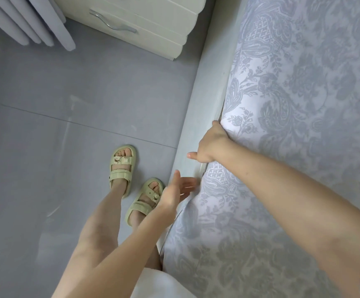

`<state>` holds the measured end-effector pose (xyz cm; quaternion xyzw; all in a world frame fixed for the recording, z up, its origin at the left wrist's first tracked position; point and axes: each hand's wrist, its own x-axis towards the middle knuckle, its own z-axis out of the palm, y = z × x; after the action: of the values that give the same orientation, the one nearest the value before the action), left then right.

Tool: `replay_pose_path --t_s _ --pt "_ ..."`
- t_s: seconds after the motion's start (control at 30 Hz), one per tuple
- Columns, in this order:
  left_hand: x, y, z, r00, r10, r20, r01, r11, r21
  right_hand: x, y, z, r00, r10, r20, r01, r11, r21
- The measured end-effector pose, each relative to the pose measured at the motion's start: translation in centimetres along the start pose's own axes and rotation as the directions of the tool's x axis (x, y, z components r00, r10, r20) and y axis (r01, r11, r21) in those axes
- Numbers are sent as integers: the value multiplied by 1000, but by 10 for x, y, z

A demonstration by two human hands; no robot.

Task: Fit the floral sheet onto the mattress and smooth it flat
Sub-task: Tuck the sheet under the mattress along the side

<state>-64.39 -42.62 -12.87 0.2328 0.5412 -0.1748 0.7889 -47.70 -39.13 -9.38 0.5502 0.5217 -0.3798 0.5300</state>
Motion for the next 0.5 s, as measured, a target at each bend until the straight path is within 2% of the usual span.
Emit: replay_pose_path --t_s 0.07,0.13,0.2,0.27,0.33,0.5 --pt "-11 -24 -15 997 47 -59 -37 987 159 -8 -10 4 988 13 -156 -6 999 46" --pt "-15 -47 -22 997 1 -77 23 950 310 -25 -22 20 948 -2 -318 33 995 93" --pt "-19 -66 -22 998 -23 -60 43 931 362 -42 -39 48 899 -68 -432 123 987 102" --pt "-22 -78 -19 999 20 -27 -10 937 348 -56 -60 67 860 -139 -492 215 971 100" --pt "-28 -84 -20 999 45 8 -45 939 342 -67 -78 77 877 -167 -451 247 961 124" --pt "-35 -93 -34 998 18 67 -35 964 264 -71 -117 64 975 -129 -180 139 989 44"
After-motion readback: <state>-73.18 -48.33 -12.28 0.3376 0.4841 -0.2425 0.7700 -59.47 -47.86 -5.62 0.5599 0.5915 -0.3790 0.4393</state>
